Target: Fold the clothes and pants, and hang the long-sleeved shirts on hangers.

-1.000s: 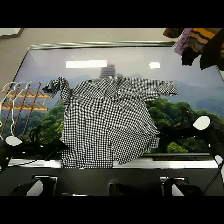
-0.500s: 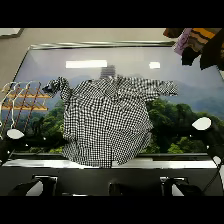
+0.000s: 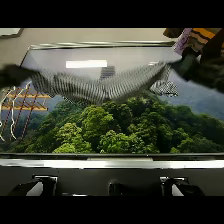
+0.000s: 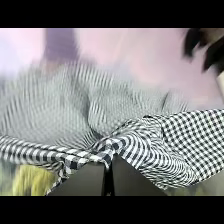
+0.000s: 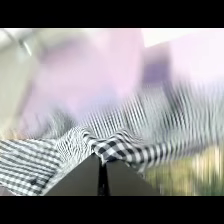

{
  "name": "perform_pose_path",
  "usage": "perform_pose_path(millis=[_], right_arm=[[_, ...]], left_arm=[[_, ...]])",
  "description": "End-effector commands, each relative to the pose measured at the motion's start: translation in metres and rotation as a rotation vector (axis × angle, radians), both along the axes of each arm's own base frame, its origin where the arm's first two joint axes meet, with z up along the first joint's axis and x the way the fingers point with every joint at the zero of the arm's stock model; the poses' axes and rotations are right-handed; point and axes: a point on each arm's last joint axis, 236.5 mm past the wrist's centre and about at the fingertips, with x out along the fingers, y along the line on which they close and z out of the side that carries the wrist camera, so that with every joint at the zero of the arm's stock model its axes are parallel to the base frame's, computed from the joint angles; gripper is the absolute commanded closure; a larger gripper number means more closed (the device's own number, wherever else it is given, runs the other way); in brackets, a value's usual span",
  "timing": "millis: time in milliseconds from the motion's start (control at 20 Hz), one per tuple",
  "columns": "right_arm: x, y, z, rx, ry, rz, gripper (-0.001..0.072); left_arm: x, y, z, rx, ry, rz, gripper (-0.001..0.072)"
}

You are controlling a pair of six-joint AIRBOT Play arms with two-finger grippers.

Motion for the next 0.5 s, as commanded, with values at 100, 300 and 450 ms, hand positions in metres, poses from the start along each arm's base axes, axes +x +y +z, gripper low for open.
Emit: perform_pose_path(millis=[100,300,450], right_arm=[[-0.105,-0.026,0.186,-0.169,-0.501,-0.182,0.0672],[-0.191,-0.05,0.234,-0.233,-0.679,-0.348,0.0672],[-0.228,-0.062,0.255,-0.206,-0.767,-0.432,0.0672]], left_arm=[[-0.098,-0.006,0.203,0.08,-0.551,0.076,0.0677],[-0.166,0.012,0.244,0.037,-0.679,0.234,0.0677],[-0.195,0.024,0.254,0.006,-0.707,0.316,0.0677]])
